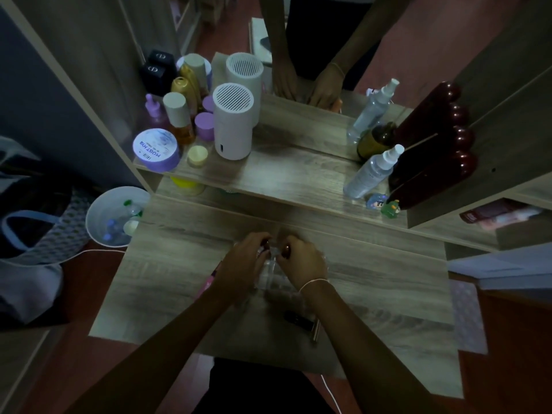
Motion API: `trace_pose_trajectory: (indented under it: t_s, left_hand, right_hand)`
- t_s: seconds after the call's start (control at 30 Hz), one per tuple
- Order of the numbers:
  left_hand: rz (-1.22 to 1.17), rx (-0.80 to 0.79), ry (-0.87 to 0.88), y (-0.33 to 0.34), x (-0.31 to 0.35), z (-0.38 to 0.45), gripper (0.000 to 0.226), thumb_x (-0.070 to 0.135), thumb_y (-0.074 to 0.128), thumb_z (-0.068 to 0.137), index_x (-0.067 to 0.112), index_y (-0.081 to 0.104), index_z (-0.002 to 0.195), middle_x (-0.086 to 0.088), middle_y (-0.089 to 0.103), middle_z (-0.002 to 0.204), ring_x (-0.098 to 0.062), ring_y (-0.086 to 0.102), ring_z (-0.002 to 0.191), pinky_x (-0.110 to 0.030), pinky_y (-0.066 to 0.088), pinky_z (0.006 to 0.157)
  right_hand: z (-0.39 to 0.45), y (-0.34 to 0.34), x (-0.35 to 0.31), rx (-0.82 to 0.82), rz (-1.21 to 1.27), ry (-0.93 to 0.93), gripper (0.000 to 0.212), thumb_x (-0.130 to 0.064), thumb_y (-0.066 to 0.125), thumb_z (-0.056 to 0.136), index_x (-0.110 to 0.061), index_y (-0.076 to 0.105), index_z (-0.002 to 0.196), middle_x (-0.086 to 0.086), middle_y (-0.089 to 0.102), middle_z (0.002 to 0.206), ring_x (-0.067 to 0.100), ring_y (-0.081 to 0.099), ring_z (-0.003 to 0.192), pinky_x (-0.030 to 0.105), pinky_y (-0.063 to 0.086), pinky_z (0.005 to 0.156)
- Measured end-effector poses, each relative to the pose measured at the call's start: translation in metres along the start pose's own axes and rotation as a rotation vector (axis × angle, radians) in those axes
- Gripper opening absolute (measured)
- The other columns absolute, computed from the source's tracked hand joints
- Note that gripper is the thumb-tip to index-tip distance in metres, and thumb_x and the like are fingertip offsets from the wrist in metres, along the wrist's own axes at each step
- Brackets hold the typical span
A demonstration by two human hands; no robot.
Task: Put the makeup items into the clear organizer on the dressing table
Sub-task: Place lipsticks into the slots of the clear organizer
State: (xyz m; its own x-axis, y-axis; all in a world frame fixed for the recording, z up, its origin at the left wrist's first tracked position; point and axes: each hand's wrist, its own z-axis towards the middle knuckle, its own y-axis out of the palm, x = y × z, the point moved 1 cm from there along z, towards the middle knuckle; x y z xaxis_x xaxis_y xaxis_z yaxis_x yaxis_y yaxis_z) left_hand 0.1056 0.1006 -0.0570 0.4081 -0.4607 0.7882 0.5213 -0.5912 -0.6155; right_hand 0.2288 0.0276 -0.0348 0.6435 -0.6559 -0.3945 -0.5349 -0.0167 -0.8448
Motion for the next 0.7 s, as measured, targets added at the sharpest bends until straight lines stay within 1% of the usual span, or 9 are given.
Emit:
trace_pose_trajectory:
  t_s: [0.1, 0.23, 0.37, 0.47, 0.53, 0.6, 0.7]
  left_hand:
    - [-0.032, 0.003, -0.017, -0.003, 0.003, 0.0, 0.034, 0.01, 0.058, 0.091, 0.005, 0.052, 0.124, -0.014, 0.062, 0.118, -0.022, 0.06, 0.105, -0.023, 0.042, 0.09]
    - [-0.033, 0.021, 0.0, -0.005, 0.005, 0.0, 0.038, 0.008, 0.06, 0.09, 0.003, 0.051, 0.126, -0.016, 0.062, 0.118, -0.025, 0.06, 0.106, -0.027, 0.042, 0.091]
    - [-0.03, 0.03, 0.022, -0.007, 0.005, -0.002, 0.039, 0.007, 0.062, 0.089, 0.002, 0.051, 0.126, -0.018, 0.06, 0.122, -0.027, 0.059, 0.108, -0.03, 0.042, 0.093]
    - [-0.035, 0.019, 0.03, -0.009, 0.004, -0.003, 0.039, 0.007, 0.061, 0.089, 0.001, 0.05, 0.126, -0.019, 0.058, 0.124, -0.029, 0.058, 0.11, -0.037, 0.045, 0.096]
    - [-0.043, 0.018, 0.018, -0.009, 0.003, -0.004, 0.04, 0.008, 0.061, 0.089, 0.001, 0.05, 0.127, -0.019, 0.058, 0.124, -0.029, 0.058, 0.109, -0.039, 0.046, 0.095]
    - [-0.049, 0.035, 0.011, -0.009, 0.001, -0.005, 0.039, 0.009, 0.061, 0.09, 0.002, 0.05, 0.127, -0.019, 0.059, 0.122, -0.026, 0.059, 0.105, -0.034, 0.046, 0.091]
    - [-0.066, 0.077, 0.02, -0.012, -0.002, -0.008, 0.04, 0.01, 0.062, 0.089, 0.004, 0.05, 0.127, -0.016, 0.06, 0.12, -0.022, 0.06, 0.099, -0.027, 0.043, 0.085]
  right_hand:
    - [-0.002, 0.0, 0.001, -0.007, 0.012, -0.004, 0.019, -0.026, 0.064, 0.086, -0.015, 0.06, 0.101, 0.011, 0.071, 0.099, 0.03, 0.067, 0.092, 0.043, 0.057, 0.078]
    - [-0.003, 0.0, 0.001, 0.008, 0.02, -0.004, 0.025, -0.027, 0.067, 0.084, -0.015, 0.059, 0.103, 0.011, 0.071, 0.101, 0.03, 0.067, 0.095, 0.043, 0.056, 0.08]
    - [-0.005, 0.002, 0.003, 0.014, 0.036, 0.0, 0.025, -0.026, 0.069, 0.083, -0.015, 0.059, 0.102, 0.011, 0.072, 0.1, 0.029, 0.067, 0.094, 0.044, 0.056, 0.082]
    - [-0.007, 0.002, 0.003, 0.024, 0.047, -0.001, 0.025, -0.025, 0.069, 0.082, -0.014, 0.059, 0.103, 0.011, 0.072, 0.099, 0.03, 0.067, 0.094, 0.044, 0.056, 0.081]
    - [-0.008, 0.0, 0.004, 0.029, 0.063, -0.004, 0.026, -0.023, 0.069, 0.082, -0.013, 0.059, 0.103, 0.012, 0.072, 0.1, 0.031, 0.067, 0.095, 0.044, 0.055, 0.082]
    - [-0.011, -0.003, 0.005, 0.049, 0.087, -0.008, 0.029, -0.023, 0.069, 0.081, -0.013, 0.059, 0.106, 0.012, 0.072, 0.101, 0.032, 0.067, 0.096, 0.044, 0.055, 0.082]
    - [-0.018, -0.007, 0.008, 0.087, 0.115, -0.023, 0.038, -0.026, 0.068, 0.081, -0.016, 0.057, 0.116, 0.012, 0.071, 0.104, 0.034, 0.066, 0.096, 0.044, 0.055, 0.081]
